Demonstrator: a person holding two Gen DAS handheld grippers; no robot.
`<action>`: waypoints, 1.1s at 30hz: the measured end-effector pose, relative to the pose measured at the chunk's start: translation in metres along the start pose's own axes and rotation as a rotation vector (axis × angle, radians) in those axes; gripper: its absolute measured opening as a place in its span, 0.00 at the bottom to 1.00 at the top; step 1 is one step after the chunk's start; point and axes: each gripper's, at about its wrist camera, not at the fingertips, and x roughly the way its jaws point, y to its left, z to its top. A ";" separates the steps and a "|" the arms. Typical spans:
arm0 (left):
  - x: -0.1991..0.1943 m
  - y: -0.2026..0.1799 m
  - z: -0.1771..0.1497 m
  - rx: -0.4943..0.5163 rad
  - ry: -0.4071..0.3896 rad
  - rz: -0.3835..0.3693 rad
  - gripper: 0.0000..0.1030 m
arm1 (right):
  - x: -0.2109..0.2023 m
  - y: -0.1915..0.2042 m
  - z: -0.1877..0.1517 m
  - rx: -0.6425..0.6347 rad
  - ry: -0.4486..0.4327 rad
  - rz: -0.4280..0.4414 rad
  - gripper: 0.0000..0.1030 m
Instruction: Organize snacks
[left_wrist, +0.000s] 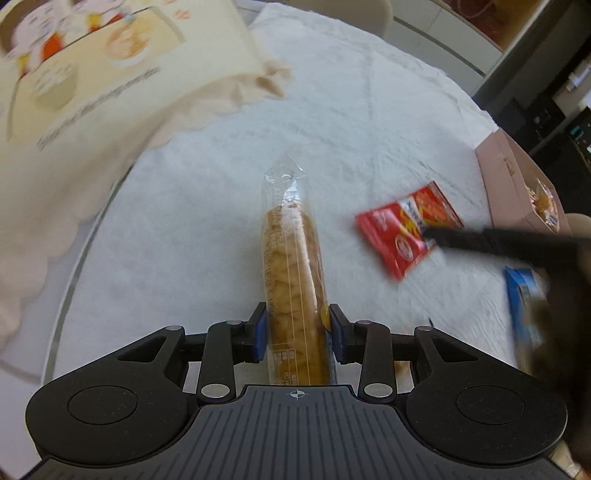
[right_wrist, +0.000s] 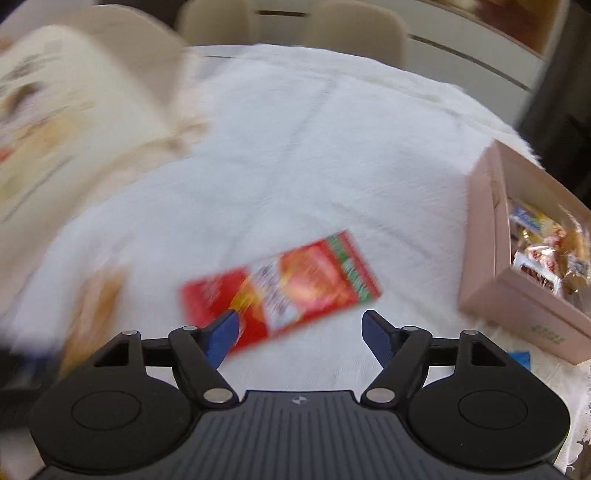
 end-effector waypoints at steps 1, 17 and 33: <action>-0.002 0.001 -0.004 -0.007 0.004 -0.001 0.37 | 0.007 0.003 0.007 0.003 -0.009 -0.008 0.72; -0.002 0.002 -0.013 -0.042 0.004 -0.025 0.37 | 0.005 -0.007 -0.040 -0.194 -0.018 -0.065 0.75; 0.000 0.014 -0.015 -0.110 0.016 -0.073 0.35 | -0.022 0.026 -0.082 -0.194 0.029 0.332 0.77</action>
